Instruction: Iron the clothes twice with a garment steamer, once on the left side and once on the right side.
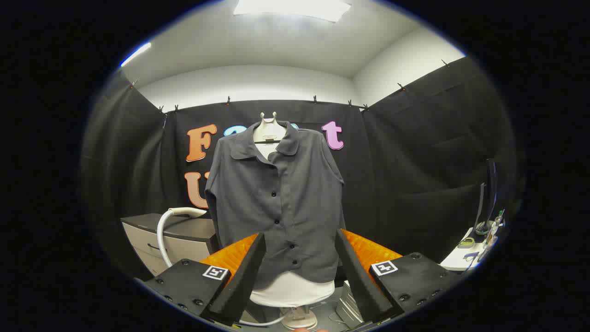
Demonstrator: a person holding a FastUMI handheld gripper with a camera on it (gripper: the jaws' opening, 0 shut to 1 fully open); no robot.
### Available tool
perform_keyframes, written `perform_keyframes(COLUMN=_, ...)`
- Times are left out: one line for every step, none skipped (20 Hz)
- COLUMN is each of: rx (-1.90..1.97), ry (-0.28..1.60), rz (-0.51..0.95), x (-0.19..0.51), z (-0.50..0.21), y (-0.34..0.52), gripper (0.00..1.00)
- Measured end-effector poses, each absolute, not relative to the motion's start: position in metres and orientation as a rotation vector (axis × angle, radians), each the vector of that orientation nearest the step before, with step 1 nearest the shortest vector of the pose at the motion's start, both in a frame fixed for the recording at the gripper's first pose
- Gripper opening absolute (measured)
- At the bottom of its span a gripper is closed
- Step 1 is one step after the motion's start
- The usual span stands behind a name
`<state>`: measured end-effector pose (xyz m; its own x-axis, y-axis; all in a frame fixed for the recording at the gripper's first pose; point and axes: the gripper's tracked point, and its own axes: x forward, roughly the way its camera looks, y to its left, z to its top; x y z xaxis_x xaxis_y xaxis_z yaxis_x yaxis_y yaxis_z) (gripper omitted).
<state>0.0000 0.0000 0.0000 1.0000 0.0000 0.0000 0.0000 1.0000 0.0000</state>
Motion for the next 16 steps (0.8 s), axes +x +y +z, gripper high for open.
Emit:
perform_keyframes(rx=0.000, ry=-0.003, rz=0.001, x=-0.0007, z=0.0013, y=0.0009, gripper=0.97)
perform_keyframes(rx=-0.001, ry=-0.007, rz=0.001, x=-0.0015, z=0.0022, y=0.0015, gripper=0.97)
perform_keyframes(rx=-0.002, ry=-0.008, rz=0.001, x=-0.0014, z=0.0027, y=0.0024, gripper=0.97)
perform_keyframes(rx=-0.002, ry=-0.008, rz=0.002, x=-0.0027, z=0.0032, y=0.0033, gripper=0.97)
perform_keyframes(rx=-0.003, ry=-0.009, rz=0.004, x=-0.0037, z=0.0037, y=0.0045, gripper=0.97)
perform_keyframes(rx=-0.005, ry=-0.011, rz=0.005, x=-0.0047, z=0.0045, y=0.0048, gripper=0.97)
perform_keyframes(rx=-0.008, ry=-0.012, rz=0.004, x=-0.0055, z=0.0046, y=0.0049, gripper=0.97)
perform_keyframes(rx=-0.010, ry=-0.011, rz=0.004, x=-0.0059, z=0.0040, y=0.0051, gripper=0.97)
perform_keyframes(rx=-0.010, ry=-0.009, rz=0.005, x=-0.0066, z=0.0037, y=0.0052, gripper=0.97)
perform_keyframes(rx=-0.009, ry=-0.009, rz=0.005, x=-0.0068, z=0.0036, y=0.0058, gripper=0.97)
perform_keyframes(rx=-0.005, ry=-0.010, rz=0.005, x=-0.0081, z=0.0034, y=0.0056, gripper=0.97)
perform_keyframes(rx=-0.002, ry=-0.009, rz=0.008, x=-0.0085, z=0.0025, y=0.0064, gripper=0.97)
perform_keyframes(rx=0.000, ry=-0.007, rz=0.008, x=-0.0085, z=0.0016, y=0.0066, gripper=0.97)
perform_keyframes(rx=0.002, ry=-0.004, rz=0.008, x=-0.0096, z=0.0011, y=0.0060, gripper=0.97)
perform_keyframes(rx=0.005, ry=-0.003, rz=0.012, x=-0.0095, z=0.0012, y=0.0070, gripper=0.97)
perform_keyframes(rx=0.006, ry=-0.003, rz=0.014, x=-0.0097, z=0.0015, y=0.0074, gripper=0.97)
